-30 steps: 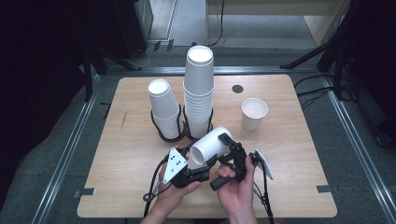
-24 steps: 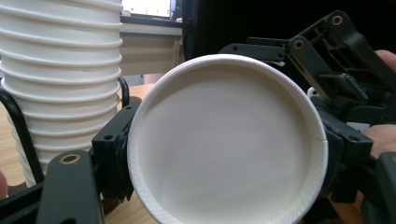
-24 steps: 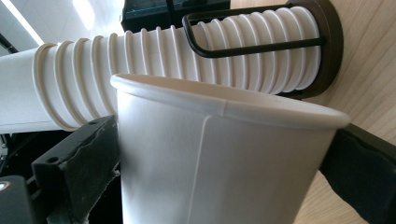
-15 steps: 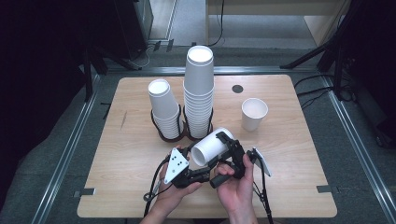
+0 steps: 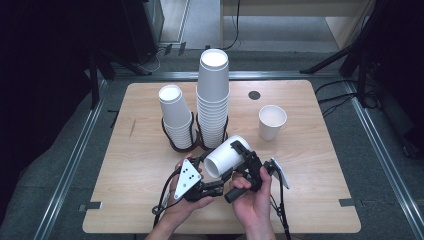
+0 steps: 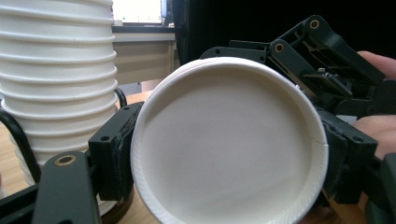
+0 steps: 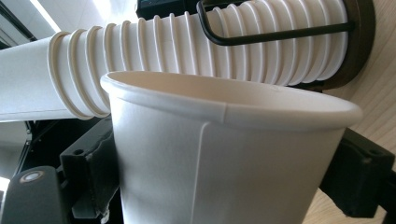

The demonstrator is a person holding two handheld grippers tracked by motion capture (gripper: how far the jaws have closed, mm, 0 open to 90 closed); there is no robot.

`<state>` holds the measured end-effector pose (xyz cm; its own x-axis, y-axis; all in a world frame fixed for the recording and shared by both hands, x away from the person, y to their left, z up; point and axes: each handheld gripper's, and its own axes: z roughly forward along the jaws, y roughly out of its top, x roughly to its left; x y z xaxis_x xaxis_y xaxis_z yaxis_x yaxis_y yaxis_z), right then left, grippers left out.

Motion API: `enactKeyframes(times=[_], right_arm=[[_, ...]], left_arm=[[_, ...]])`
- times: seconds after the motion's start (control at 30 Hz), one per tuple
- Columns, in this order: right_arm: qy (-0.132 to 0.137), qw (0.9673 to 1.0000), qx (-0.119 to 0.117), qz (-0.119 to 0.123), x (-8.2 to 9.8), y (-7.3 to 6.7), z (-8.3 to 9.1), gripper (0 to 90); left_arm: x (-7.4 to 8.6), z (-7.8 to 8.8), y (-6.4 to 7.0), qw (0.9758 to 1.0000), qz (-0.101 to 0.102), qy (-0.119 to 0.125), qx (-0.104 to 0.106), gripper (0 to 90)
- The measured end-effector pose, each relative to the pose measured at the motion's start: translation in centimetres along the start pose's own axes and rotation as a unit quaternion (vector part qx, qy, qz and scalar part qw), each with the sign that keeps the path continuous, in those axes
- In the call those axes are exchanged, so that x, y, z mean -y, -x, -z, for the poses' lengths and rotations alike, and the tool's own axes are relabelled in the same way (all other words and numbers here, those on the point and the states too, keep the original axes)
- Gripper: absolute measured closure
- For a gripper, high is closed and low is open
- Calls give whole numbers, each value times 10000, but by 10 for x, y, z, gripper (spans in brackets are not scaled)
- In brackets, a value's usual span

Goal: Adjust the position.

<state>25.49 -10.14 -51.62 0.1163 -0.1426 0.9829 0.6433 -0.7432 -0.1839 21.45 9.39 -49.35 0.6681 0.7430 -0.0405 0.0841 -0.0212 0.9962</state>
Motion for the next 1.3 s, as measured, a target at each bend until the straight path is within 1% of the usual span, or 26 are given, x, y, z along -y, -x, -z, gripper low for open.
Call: enactKeyframes(times=[0.07,0.13,0.2,0.27,0.37,0.4,0.43,0.53,0.57,0.67,0.77,0.83,0.87,0.93,0.97,1.07,1.13,1.27,1.3], right_arm=[[22,10000,-17,35,1,0,-1,127],[29,10000,-24,58,1,0,-1,129],[31,10000,-35,75,0,-1,0,130],[89,9999,-111,76,0,-2,1,131],[134,9997,-126,140,-2,-4,3,131],[169,9996,-154,135,-3,-6,3,131],[216,9995,-142,188,-4,-6,4,131],[417,9985,-172,315,-8,-8,6,132],[486,9979,-187,391,-9,-10,7,132],[583,9963,-208,589,-12,-14,9,132],[722,9935,-246,845,-15,-18,11,133],[776,9916,-215,1011,-16,-19,11,134],[799,9903,-197,1122,-16,-20,11,134],[856,9874,-169,1317,-17,-21,13,134],[884,9858,-184,1414,-17,-21,14,135],[940,9806,-164,1712,-17,-23,17,135],[1001,9761,-155,1925,-17,-25,20,135],[1138,9636,-97,2418,-19,-29,25,135],[1165,9591,-62,2579,-19,-31,26,135]], left_arm=[[-1,1,0,10000,6,-28,9,202],[-3,2,-3,9998,33,-206,21,201],[-4,3,-5,9995,106,-309,35,152],[-6,4,-7,9993,188,-312,37,120],[-9,6,-8,9991,250,-353,15,69],[-10,6,-8,9988,285,-399,14,45],[-11,7,-9,9986,317,-425,19,17],[-10,9,-10,9981,316,-518,32,17],[-10,10,-11,9979,336,-545,43,17],[-10,13,-13,9975,356,-601,40,17],[-8,18,-16,9971,367,-670,-1,17],[-6,23,-19,9967,405,-706,-25,17],[-4,26,-22,9965,409,-733,-49,17],[-1,32,-27,9958,520,-750,-110,17],[2,35,-30,9955,545,-766,-150,17],[8,42,-38,9944,596,-838,-254,17],[12,47,-42,9938,595,-890,-316,17],[16,54,-49,9929,616,-911,-446,17],[17,56,-51,9928,614,-914,-467,17]])
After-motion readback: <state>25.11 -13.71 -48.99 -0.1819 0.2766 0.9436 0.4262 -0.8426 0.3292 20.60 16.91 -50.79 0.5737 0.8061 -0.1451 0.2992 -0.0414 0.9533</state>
